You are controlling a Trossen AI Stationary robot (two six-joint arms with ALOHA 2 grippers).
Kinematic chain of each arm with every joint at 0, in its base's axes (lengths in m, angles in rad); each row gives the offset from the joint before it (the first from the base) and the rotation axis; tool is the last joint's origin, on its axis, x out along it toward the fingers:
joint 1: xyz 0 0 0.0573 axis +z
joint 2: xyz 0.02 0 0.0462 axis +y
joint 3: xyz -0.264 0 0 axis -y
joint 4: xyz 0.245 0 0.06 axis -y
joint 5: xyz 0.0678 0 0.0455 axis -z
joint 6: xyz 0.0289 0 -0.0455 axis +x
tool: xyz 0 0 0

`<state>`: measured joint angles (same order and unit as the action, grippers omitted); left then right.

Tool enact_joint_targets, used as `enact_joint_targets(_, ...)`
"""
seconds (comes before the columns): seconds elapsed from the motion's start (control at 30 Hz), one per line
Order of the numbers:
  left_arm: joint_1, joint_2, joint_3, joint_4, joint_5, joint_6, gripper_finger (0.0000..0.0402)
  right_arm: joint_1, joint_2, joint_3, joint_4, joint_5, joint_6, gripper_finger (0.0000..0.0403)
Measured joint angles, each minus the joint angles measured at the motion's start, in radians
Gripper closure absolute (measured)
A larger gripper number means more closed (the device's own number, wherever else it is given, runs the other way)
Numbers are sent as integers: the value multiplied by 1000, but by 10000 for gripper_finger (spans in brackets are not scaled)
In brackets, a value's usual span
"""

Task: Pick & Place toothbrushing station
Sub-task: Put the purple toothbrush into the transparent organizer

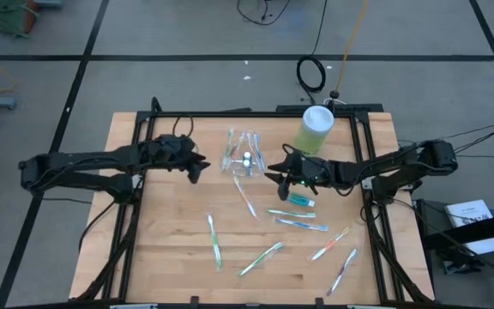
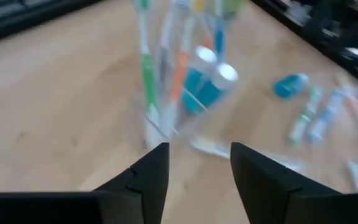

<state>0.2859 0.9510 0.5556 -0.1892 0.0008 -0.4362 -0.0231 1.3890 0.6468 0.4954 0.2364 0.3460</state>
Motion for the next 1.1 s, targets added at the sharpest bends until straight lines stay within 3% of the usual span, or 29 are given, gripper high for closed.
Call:
enact_joint_targets(0.27, 1, -165, 0, -101, 35, 70, 240, 24, 147, 0, 327, -6, 19, 271)
enact_joint_targets(0.5, 0, -179, 0, -104, 4, 136, 240, 80, 232, 51, 462, -5, -45, 271)
enact_joint_targets(0.6, 1, -179, 0, -100, -31, 147, 237, 131, 248, 171, 332, -6, -124, 271)
enact_joint_targets(0.73, 1, -179, 0, -97, -73, 146, 237, 185, 299, 358, 17, -5, -152, 271)
enact_joint_targets(0.9, 1, -179, 0, -97, -80, 142, 238, 217, 354, 508, -320, -3, -15, 271)
enact_joint_targets(1.1, 1, -179, 0, -98, -80, 140, 236, 269, 357, 528, -687, -49, 183, 271)
